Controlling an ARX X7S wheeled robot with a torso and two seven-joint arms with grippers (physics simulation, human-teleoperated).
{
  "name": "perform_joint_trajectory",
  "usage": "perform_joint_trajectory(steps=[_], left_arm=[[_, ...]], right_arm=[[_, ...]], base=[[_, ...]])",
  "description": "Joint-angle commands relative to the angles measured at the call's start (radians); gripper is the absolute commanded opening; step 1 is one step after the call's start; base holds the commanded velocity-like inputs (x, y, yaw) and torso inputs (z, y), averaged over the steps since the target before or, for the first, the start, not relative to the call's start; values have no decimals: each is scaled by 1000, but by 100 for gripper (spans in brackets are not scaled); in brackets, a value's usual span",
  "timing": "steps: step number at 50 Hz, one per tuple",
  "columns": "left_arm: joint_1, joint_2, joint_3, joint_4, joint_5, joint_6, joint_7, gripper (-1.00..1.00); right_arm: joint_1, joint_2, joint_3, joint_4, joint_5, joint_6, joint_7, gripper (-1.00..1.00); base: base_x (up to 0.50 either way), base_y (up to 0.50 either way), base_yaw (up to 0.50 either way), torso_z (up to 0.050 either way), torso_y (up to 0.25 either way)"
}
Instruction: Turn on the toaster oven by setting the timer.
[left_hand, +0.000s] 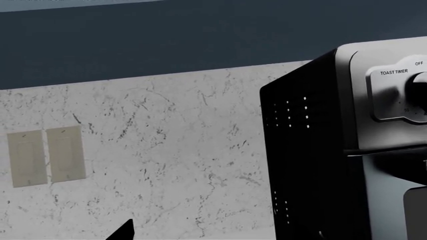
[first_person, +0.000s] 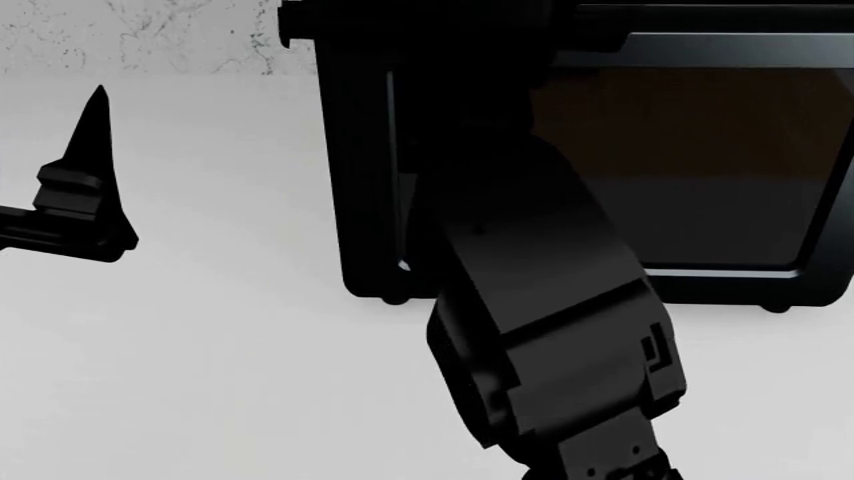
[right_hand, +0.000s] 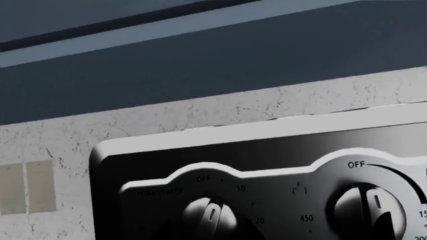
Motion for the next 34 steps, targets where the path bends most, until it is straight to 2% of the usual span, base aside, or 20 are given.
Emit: perform_joint_trajectory(steps=[1, 14, 34], left_arm=[[0, -5, -2, 4, -6, -2, -4, 100], [1, -6, 8, -8, -6, 12, -4, 100], [-5, -12, 20, -6, -11, 9, -8, 100]], right_arm=[[28, -10, -10, 8, 231, -64, 36, -100], [25, -1, -11, 28, 347, -105, 69, -100], [38, 13, -49, 63, 424, -151, 81, -100]], base=[[13, 0, 9, 0, 0], [8, 1, 6, 2, 0], [13, 2, 8, 2, 0]])
